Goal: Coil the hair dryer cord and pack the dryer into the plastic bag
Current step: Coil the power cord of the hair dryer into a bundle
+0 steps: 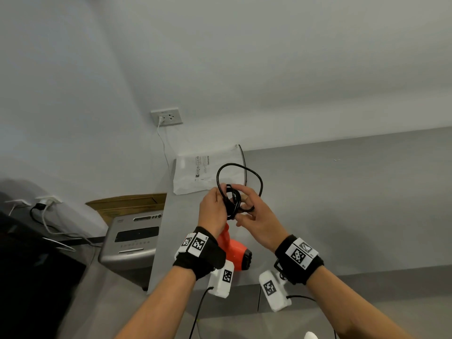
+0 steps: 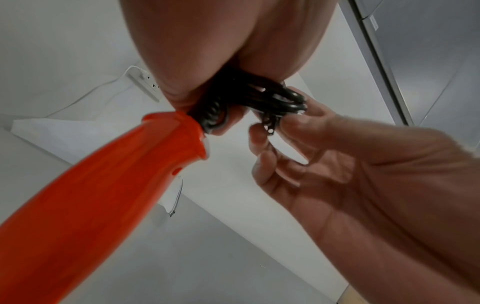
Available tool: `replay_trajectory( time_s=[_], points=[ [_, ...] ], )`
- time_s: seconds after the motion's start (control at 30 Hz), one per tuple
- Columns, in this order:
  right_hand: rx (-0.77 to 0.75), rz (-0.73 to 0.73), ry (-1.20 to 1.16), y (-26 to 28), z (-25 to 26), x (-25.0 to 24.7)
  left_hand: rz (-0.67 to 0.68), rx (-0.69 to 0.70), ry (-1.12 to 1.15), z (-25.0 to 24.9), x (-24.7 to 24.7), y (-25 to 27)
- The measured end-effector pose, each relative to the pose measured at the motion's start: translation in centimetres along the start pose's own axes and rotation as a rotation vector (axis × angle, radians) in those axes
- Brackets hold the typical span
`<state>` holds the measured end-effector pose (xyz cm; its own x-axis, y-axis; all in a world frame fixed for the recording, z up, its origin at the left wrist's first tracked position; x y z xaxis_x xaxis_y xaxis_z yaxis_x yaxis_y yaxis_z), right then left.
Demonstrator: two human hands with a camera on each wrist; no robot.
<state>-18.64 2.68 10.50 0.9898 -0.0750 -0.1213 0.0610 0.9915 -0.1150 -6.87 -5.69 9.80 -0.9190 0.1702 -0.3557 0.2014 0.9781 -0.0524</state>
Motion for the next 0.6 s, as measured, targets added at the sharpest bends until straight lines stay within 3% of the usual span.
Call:
replay_trajectory(
  time_s=[0.2, 0.37, 0.5, 0.6],
  points=[
    [0.020, -0.113, 0.027, -0.1, -1.0, -0.6, 0.015, 0.040, 0.057, -0.5, -0.3, 0.3],
    [0.101, -0.164, 0.015, 0.8, -3.0, -0.7, -0.080, -0.019, 0.257, 0.0, -1.2, -0.4],
    [0.291, -0.016, 0.062, 4.0, -8.3, -1.8, -0.129, -0.054, 0.395, -0.2, -2.7, -1.2],
    [0.375, 0.129, 0.393, 7.3, -11.6, -3.3, -0.150, -0.084, 0.479, -0.2, -3.8, -1.8]
  ],
)
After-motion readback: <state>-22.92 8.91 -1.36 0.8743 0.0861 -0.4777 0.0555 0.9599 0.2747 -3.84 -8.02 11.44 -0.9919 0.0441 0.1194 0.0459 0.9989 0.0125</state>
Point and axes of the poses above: each hand's wrist, its own y-axis away from the middle knuckle, its own x-axis out of the palm, z = x × y, the point moved 3 cm from there along -y, towards the middle knuckle, and after that the axes turned 4 degrees about x, right-handed, at the moved point
